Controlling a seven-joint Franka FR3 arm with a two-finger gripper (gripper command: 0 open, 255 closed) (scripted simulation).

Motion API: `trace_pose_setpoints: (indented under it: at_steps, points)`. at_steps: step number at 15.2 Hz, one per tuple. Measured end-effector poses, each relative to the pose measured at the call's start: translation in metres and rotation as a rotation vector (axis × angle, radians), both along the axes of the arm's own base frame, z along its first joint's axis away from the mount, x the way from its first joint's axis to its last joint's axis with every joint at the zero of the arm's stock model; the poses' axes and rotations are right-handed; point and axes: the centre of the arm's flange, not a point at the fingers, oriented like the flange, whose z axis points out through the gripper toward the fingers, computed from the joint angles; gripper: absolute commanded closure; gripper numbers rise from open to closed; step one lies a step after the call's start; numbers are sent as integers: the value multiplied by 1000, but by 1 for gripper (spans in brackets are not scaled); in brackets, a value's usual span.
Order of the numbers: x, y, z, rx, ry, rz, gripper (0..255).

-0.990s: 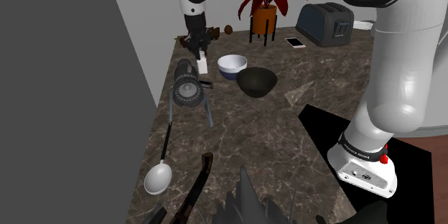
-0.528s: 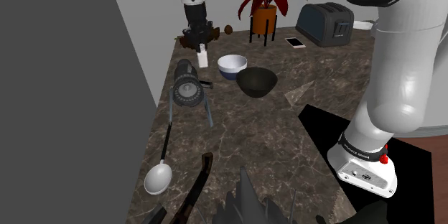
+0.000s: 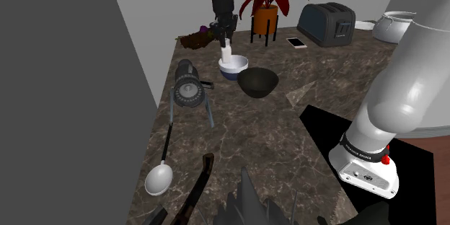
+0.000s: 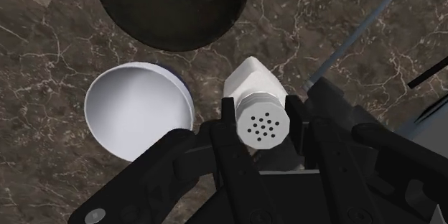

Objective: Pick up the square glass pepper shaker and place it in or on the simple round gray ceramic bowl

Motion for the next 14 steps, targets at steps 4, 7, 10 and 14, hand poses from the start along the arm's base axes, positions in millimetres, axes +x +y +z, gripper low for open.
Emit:
trace_pose_setpoints:
  at_steps: [4, 7, 10, 14]
  points:
    - [-41, -36, 9, 0, 0, -1, 255]
    - [-71, -59, 16, 0, -1, 0, 255]
    - [-101, -84, 15, 0, 0, -1, 255]
    - [-106, -88, -1, 1, 0, 0, 255]
